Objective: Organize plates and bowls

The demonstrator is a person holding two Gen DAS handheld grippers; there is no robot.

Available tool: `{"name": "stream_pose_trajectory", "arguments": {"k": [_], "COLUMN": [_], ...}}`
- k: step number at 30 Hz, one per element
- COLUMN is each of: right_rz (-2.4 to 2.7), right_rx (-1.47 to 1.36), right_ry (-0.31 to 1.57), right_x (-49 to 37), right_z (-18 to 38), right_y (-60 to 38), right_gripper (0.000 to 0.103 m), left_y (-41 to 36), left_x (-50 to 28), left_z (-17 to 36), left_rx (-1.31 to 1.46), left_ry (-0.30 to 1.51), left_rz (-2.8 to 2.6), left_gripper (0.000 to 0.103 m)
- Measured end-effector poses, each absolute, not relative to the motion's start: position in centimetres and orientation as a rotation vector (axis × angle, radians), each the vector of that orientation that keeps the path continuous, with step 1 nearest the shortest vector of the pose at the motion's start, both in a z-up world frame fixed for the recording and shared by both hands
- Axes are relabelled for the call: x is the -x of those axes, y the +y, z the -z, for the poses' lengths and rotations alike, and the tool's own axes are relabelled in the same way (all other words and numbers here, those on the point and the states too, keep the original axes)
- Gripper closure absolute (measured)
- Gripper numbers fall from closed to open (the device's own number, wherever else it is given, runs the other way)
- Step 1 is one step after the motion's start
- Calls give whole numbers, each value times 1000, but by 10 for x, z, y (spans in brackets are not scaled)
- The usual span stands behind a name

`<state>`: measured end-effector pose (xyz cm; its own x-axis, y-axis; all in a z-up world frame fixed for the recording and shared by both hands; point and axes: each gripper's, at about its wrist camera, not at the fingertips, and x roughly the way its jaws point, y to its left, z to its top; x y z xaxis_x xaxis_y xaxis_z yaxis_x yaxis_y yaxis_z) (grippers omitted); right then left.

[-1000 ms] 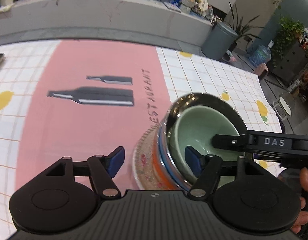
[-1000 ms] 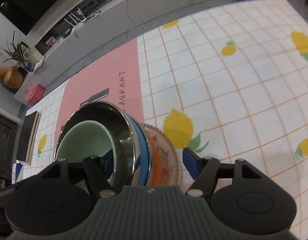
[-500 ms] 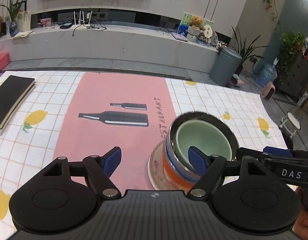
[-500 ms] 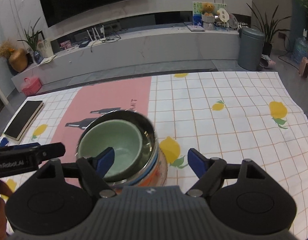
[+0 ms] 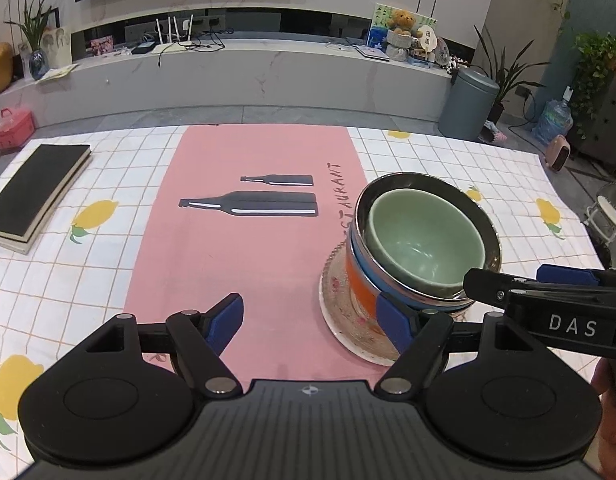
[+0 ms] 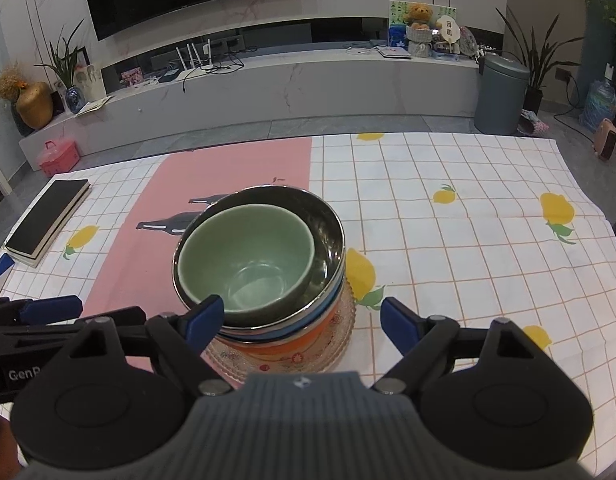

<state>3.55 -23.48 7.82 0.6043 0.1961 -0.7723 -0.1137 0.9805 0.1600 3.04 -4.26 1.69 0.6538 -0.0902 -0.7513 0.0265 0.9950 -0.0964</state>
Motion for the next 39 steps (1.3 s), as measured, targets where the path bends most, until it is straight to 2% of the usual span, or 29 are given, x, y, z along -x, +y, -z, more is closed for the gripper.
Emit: {"name": "stream_pose_trajectory", "arguments": {"k": [39], "right_rz": [-184], "right_rx": [-94], "right_ry": [912], "right_x": [-36], "right_z": [-76], "right_y": [-229], "right_gripper": [18], "left_y": [-43], "left_x": [-30], "left_z": [-15], "left_rx": [59], "left_ry": [868], "left_rz": [42], "left_gripper": [15]}}
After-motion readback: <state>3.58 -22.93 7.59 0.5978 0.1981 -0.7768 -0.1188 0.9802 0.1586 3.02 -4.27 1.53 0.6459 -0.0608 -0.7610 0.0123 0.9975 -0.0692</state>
